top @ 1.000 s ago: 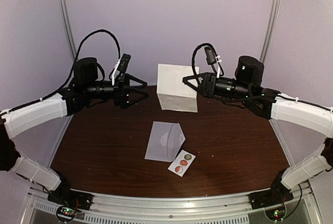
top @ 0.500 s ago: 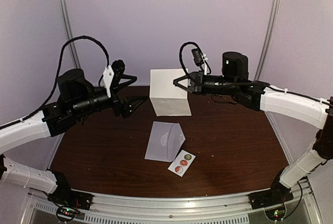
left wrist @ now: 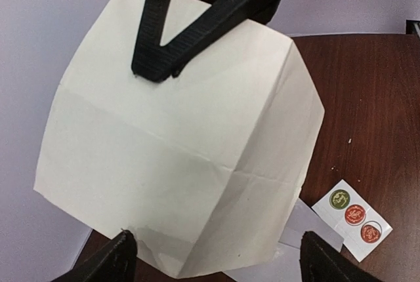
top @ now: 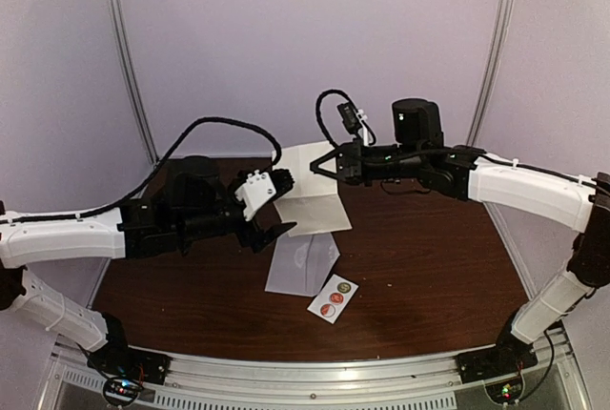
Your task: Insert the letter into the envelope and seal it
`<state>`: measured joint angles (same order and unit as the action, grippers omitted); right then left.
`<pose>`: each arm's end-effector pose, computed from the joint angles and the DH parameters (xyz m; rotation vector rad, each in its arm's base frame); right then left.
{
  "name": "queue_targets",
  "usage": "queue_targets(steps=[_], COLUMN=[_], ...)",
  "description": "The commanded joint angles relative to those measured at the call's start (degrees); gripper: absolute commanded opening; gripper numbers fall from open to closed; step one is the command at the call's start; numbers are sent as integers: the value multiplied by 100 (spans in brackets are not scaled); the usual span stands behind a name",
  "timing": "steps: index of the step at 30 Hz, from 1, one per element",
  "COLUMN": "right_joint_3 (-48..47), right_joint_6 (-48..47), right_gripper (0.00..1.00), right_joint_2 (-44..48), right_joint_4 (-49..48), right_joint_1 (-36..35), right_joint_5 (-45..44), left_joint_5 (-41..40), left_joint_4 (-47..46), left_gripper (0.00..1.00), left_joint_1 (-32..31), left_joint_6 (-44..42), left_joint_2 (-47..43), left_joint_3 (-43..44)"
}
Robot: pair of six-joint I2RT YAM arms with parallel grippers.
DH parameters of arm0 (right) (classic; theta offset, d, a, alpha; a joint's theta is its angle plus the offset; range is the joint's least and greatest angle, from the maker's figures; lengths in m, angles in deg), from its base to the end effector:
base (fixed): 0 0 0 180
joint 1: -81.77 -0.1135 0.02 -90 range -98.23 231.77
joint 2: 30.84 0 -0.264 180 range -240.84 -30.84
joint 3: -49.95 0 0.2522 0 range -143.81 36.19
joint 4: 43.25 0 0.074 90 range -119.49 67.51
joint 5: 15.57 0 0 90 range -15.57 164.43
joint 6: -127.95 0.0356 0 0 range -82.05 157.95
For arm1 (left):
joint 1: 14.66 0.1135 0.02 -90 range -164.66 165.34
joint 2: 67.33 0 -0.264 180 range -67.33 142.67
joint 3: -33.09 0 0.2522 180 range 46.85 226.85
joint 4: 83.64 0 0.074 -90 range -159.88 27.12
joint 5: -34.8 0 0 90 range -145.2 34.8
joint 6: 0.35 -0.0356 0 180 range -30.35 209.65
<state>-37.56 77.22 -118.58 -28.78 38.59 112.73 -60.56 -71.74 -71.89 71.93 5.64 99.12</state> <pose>0.2477 0.2627 0.3504 -0.6107 2.0033 1.5569 0.1633 -0.2476 0.3001 1.1142 1.5588 -0.3787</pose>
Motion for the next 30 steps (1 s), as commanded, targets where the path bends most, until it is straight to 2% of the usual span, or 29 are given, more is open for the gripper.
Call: queue_targets(steps=[1,6,10,17,18,23,25,27,30], right_joint_3=[-240,-423,-473,-463,-438,-359,-344,-313,-227], right_joint_6=[86,147,349,908,1012,1253,1265,1303,1439], right_gripper=[0,0,0,0,0,0,0,0,0], right_joint_2=[-196,-394,-504,-605,-609,-647,-649,-634,-606], right_joint_4=[116,288,289,58,-26,-55,-55,-58,-317], right_joint_1=[-133,-199,-200,-199,-202,-204,-206,-203,-207], right_joint_5=[294,389,448,570,603,657,632,613,604], left_joint_5=[-446,-744,-1007,-1547,-1596,-1741,-1740,-1731,-1756], left_joint_4=[-112,-133,-211,-413,-419,-456,-470,-485,-482], left_gripper=[88,88,95,94,90,53,41,32,26], left_joint_1=[-59,-191,-284,-398,-414,-461,-468,-479,-494], left_joint_6=[-296,-392,-486,-692,-717,-768,-779,-801,-837], left_joint_2=[121,263,346,460,475,483,445,416,411], left_joint_3=[222,205,155,48,47,51,30,8,2])
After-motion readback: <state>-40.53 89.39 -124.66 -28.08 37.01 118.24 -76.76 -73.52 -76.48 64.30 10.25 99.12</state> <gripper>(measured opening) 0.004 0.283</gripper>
